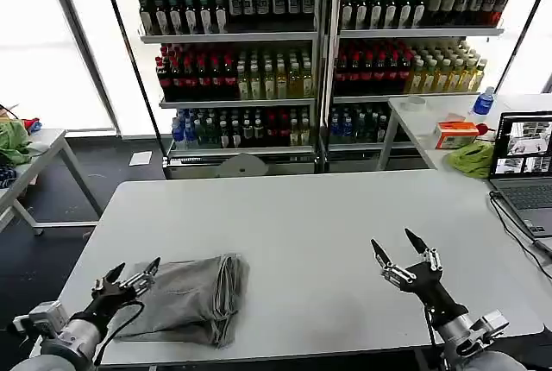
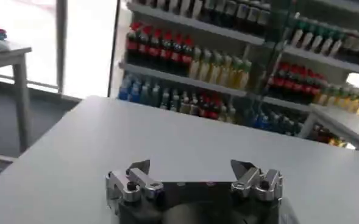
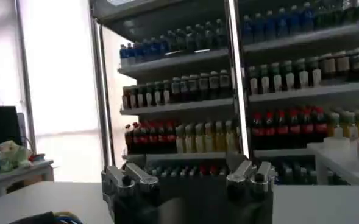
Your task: Fold and organize the clothes.
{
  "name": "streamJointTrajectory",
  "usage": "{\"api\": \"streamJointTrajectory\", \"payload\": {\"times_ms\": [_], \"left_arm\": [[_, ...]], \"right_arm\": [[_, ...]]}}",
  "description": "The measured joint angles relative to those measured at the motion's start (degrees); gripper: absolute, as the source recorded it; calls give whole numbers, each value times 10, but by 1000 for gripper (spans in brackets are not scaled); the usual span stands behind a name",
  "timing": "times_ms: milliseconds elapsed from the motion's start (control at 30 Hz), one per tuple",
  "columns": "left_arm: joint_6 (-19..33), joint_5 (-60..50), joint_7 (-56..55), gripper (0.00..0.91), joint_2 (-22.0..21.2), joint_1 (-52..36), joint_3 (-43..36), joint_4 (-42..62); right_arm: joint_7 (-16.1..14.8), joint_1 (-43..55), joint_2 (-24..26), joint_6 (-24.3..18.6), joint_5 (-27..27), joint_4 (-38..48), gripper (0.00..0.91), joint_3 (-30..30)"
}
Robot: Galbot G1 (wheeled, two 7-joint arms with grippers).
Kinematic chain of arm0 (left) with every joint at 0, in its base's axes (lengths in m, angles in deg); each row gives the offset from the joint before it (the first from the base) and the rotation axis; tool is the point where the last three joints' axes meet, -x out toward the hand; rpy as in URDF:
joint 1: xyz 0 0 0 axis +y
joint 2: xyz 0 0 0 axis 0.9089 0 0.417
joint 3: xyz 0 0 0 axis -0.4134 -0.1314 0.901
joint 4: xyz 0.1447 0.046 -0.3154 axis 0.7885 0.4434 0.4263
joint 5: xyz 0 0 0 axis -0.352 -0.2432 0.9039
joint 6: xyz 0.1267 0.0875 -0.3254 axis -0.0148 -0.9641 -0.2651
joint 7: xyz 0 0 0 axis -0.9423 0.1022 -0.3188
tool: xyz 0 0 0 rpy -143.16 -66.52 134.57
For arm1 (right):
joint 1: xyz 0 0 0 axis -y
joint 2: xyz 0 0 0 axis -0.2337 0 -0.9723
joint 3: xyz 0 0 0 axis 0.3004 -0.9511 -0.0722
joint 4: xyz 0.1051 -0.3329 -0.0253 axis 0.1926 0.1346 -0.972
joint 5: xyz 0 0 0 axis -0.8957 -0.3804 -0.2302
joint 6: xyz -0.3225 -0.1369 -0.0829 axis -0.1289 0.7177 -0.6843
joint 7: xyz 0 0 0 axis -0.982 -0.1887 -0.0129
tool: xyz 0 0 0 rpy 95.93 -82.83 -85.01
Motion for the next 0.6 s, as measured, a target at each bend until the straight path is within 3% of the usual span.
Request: {"api": "streamJointTrajectory", "payload": {"times_ms": [533,567,600], "left_arm": [[28,-46,18,907,-49,13,-10,70],[28,-49,19,877,-52,12,-12,73],[29,-50,19,776,-53,11,-14,76]], "right_arm": [[0,12,1,9,3,-3,907,-10],[0,11,1,9,3,-4,907,-9],[0,10,2,9,3,-4,907,-9]]}}
